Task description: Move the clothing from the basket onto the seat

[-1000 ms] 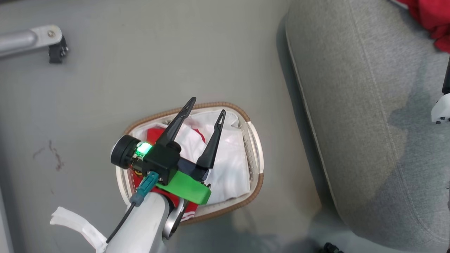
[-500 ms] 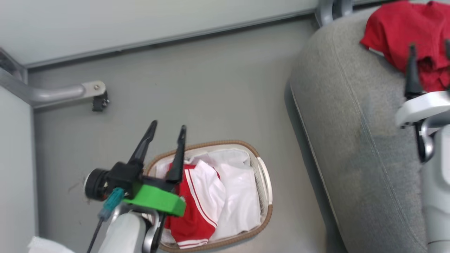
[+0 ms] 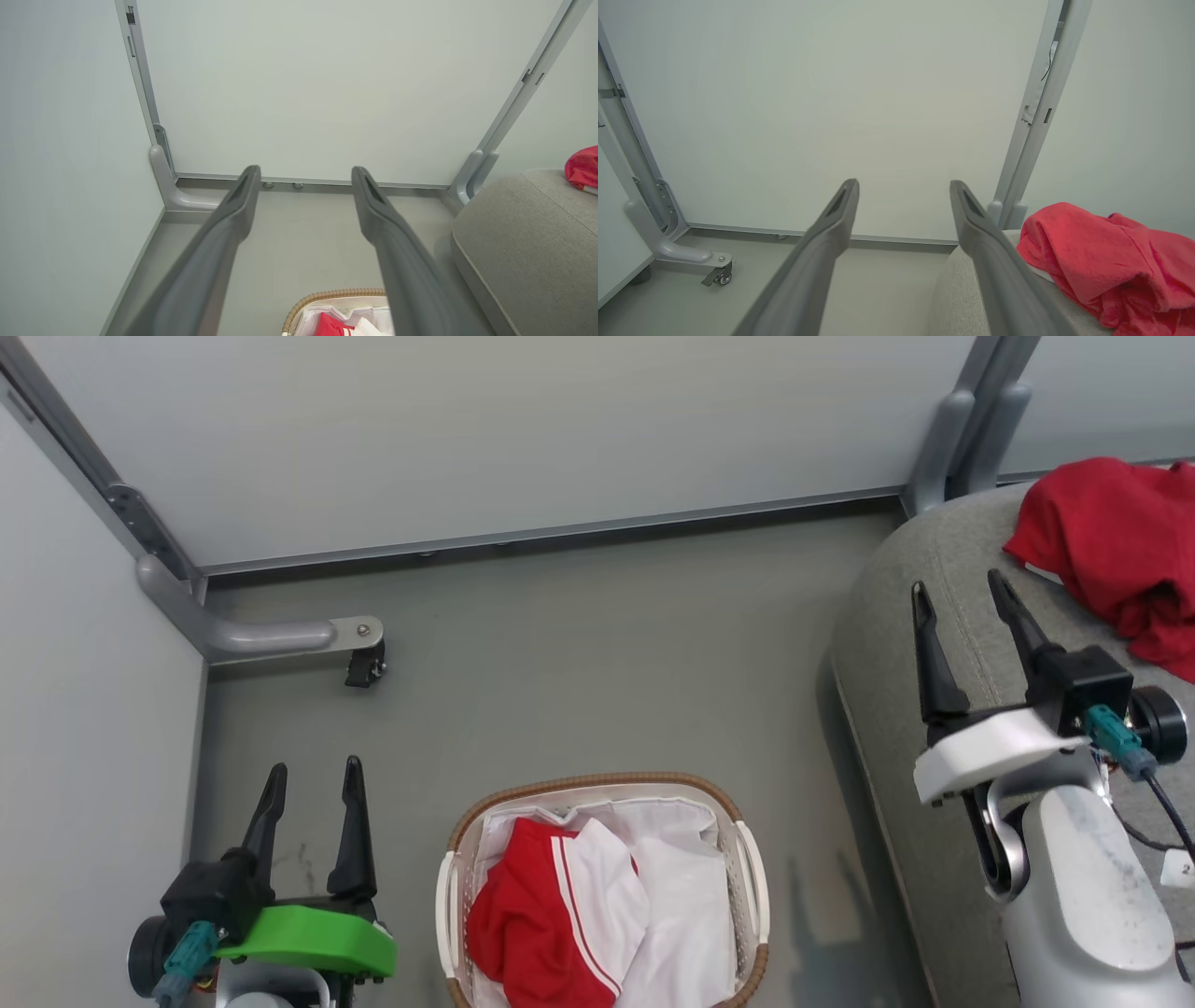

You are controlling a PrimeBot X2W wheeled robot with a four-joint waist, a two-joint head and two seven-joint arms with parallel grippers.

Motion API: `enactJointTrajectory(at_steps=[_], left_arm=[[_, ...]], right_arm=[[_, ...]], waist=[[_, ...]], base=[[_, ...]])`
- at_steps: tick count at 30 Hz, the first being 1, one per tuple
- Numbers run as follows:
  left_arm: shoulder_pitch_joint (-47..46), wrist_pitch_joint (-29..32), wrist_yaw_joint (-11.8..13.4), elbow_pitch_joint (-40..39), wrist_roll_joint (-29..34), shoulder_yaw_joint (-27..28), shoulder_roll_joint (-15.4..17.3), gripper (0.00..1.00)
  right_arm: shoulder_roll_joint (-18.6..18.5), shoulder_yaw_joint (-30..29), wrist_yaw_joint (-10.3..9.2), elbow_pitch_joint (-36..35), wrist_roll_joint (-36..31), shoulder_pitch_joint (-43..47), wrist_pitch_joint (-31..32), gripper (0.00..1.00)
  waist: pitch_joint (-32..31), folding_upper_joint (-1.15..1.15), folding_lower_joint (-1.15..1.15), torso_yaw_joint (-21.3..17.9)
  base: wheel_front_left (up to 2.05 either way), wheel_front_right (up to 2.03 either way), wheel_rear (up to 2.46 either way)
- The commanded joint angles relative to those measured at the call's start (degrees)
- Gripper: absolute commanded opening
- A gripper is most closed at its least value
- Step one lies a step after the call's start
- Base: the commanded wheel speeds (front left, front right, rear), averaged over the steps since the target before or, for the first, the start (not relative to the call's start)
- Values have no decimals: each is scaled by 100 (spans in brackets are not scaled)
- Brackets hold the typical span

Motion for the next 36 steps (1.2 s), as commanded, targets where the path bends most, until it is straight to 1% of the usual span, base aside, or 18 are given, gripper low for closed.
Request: enactJointTrajectory(at_steps=[1, 5, 7, 10, 18, 26, 36], left_arm=[[118, -3, -3, 15, -81, 66, -1, 100], [285, -3, -3, 48, -120, 158, -1, 100], [374, -4, -4, 55, -125, 180, -2, 100], [479, -4, -6, 75, -146, 166, -1, 100], [588, -4, -8, 118, -122, 159, 0, 100], [589, -3, -10, 160, -92, 127, 0, 100], [532, -3, -12, 194, -94, 99, 0, 100]], right_arm=[[-25, 48, -8, -90, 94, 240, -14, 100], [-26, 289, -8, -261, 599, 742, -14, 100], [-26, 291, -8, -296, 778, 977, -14, 100], [-18, 196, -8, -330, 878, 1270, -14, 100], [-18, 123, -8, -352, 831, 1590, -14, 100], [-17, 210, -8, -336, 810, 1655, -14, 100], [-17, 245, -8, -330, 810, 1647, -14, 100]], waist=[[-172, 0, 1, 195], [-217, 0, 1, 277], [-250, 0, 1, 307], [-291, 0, 1, 352], [-351, 0, 1, 276], [-421, 0, 1, 197], [-410, 0, 1, 208]], base=[[0, 0, 0], [0, 0, 0], [0, 0, 0], [0, 0, 0], [0, 0, 0], [0, 0, 0], [0, 0, 0]])
